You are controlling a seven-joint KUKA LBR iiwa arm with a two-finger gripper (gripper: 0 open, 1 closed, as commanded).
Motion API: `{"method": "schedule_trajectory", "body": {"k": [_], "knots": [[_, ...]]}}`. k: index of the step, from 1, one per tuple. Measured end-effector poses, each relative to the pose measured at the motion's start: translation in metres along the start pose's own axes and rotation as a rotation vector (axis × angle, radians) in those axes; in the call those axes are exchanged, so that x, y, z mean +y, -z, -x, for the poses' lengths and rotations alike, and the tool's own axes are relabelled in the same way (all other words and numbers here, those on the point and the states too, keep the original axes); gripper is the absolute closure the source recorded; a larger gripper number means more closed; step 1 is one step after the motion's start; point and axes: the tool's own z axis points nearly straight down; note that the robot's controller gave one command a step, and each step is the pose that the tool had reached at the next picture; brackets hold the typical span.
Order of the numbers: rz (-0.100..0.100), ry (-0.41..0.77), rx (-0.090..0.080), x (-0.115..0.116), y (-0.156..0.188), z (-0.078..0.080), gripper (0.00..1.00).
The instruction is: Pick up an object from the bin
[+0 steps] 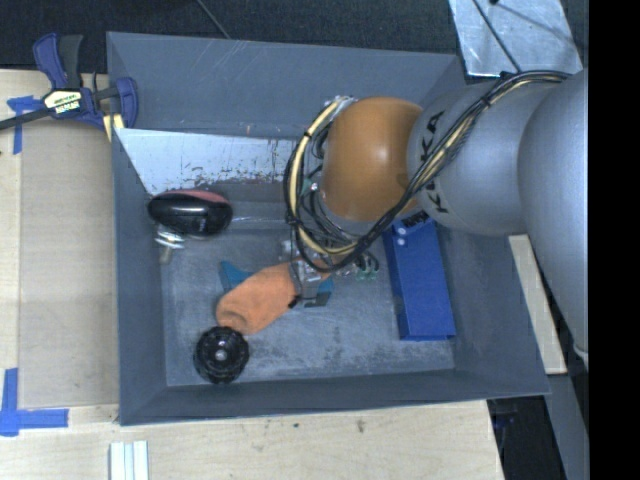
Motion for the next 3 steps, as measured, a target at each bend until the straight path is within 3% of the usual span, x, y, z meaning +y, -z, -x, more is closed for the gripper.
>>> {"method": "schedule_trajectory", "body": {"k": [1, 2, 3], "knots": [[-0.006, -0.012, -0.004, -0.005, 0.028, 0.000, 1.00], [-0.010, -0.008, 0.001, 0.001, 0.086, -0.020, 1.00], [-0.011, -0.012, -0.003, 0.013, 0.140, -0.011, 1.00]]}}
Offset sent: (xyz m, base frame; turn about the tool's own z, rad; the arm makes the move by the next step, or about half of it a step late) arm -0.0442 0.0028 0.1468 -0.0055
